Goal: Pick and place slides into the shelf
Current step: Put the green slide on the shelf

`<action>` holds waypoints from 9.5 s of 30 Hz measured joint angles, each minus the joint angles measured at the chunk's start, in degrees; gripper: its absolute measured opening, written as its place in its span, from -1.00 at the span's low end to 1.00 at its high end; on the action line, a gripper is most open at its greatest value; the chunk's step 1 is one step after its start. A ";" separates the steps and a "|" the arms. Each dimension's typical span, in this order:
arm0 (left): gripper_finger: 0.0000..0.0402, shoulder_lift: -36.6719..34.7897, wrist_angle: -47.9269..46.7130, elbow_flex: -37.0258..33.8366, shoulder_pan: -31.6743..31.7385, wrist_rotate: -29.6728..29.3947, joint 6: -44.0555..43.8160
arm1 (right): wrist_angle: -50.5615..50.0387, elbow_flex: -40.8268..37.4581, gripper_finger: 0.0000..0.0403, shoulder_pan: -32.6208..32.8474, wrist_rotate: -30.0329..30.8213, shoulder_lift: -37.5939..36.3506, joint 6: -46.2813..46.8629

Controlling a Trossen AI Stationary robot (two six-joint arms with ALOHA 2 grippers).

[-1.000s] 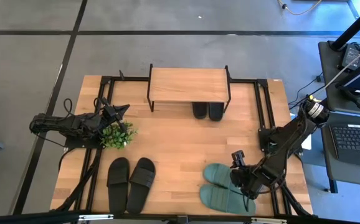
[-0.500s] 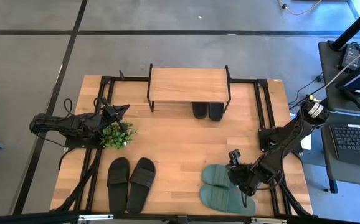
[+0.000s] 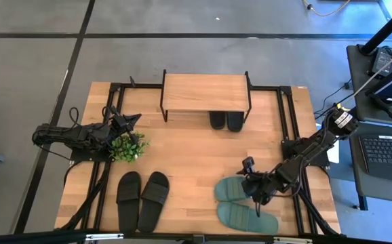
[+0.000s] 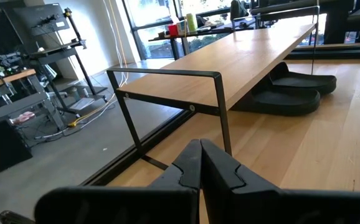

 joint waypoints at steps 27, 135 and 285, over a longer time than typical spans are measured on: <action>-1.00 -0.01 0.00 0.00 0.00 -0.07 0.00 | 1.27 0.01 0.05 -0.18 0.02 0.00 0.08; -1.00 -0.02 0.00 0.00 0.01 -0.17 0.00 | -46.17 47.54 -0.90 -69.99 11.10 12.50 29.45; -1.00 -0.02 -0.02 0.00 0.00 -0.22 1.36 | 23.03 4.90 0.11 2.84 -11.13 12.04 0.67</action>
